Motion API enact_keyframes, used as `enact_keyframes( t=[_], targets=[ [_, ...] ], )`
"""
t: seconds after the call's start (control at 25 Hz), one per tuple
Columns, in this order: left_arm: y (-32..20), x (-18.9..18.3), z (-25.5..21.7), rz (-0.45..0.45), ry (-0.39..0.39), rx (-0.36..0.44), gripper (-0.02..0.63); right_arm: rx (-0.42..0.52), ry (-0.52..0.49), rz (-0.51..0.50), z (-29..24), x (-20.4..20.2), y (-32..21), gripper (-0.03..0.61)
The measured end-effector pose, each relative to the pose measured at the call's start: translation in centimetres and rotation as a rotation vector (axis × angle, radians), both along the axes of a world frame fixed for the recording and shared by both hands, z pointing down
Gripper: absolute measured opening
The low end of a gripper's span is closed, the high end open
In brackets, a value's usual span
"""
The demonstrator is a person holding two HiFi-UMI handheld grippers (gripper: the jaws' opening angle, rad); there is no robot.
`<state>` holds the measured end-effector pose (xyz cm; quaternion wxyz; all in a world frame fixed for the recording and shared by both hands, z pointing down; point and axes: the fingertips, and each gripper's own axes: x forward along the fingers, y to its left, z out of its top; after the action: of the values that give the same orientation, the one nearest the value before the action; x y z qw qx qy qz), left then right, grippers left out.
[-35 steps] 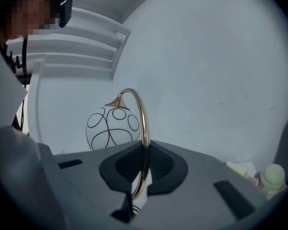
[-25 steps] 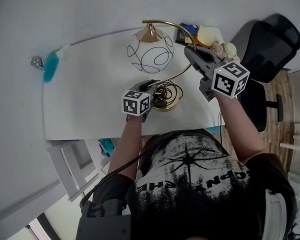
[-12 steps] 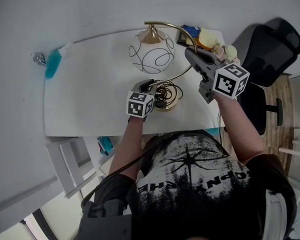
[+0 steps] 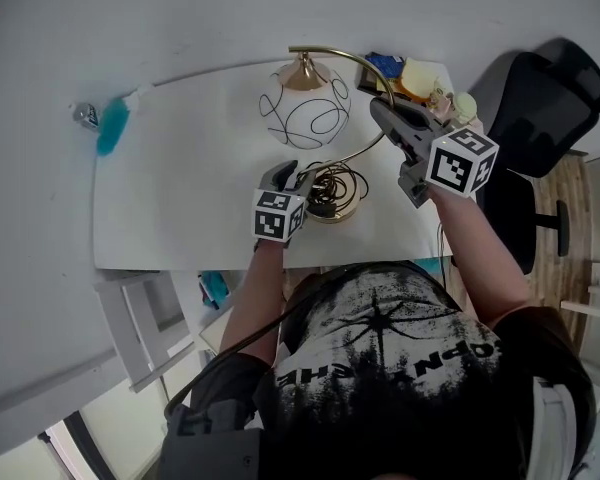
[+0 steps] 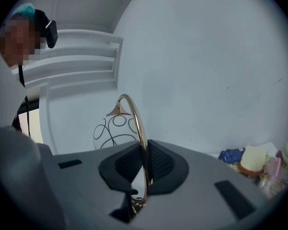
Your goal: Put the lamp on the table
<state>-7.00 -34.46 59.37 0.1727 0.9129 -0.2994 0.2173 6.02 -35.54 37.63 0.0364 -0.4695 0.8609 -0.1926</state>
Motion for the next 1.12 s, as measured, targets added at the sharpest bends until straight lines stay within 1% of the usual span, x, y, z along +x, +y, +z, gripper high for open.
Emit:
enact_keyframes(
  t=[0.16,0.28,0.4,0.52,0.64,0.72,0.76,0.8,0.92,1.12],
  targets=[
    [0.6,-0.5,-0.8,-0.012,0.007,0.02,0.158,0.002,-0.004,-0.008,-0.1,-0.1,0.0,0.021],
    [1.1,-0.9,-1.2,-0.028,0.017,0.016,0.158,0.001,-0.009,-0.016,0.0,-0.1,-0.1,0.021],
    [1.5,-1.4,-1.8,-0.053,0.049,-0.004,0.158,0.004,-0.015,-0.025,-0.1,-0.1,0.0,0.021],
    [1.9,-1.7,-2.5,-0.07,0.064,-0.004,0.157,0.007,-0.017,-0.035,-0.2,-0.2,0.0,0.021],
    [2.4,-2.0,-3.7,-0.096,0.112,-0.009,0.155,0.011,-0.017,-0.045,-0.2,-0.3,0.2,0.021],
    [2.7,-2.4,-4.5,-0.115,0.13,-0.004,0.133,0.015,-0.018,-0.055,-0.2,-0.5,0.4,0.021],
    [2.9,-2.6,-4.7,-0.119,0.124,-0.003,0.094,0.017,-0.019,-0.059,-0.2,-0.6,0.5,0.021],
    [3.2,-2.8,-4.8,-0.119,0.107,-0.002,0.055,0.017,-0.021,-0.063,-0.2,-0.6,0.6,0.021],
    [3.7,-3.2,-4.4,-0.122,0.048,-0.008,0.016,0.014,-0.028,-0.068,-0.2,-0.4,0.4,0.021],
    [4.8,-3.7,-4.7,-0.152,0.068,-0.017,0.015,0.027,-0.031,-0.088,-0.3,-0.5,1.0,0.021]
  ],
)
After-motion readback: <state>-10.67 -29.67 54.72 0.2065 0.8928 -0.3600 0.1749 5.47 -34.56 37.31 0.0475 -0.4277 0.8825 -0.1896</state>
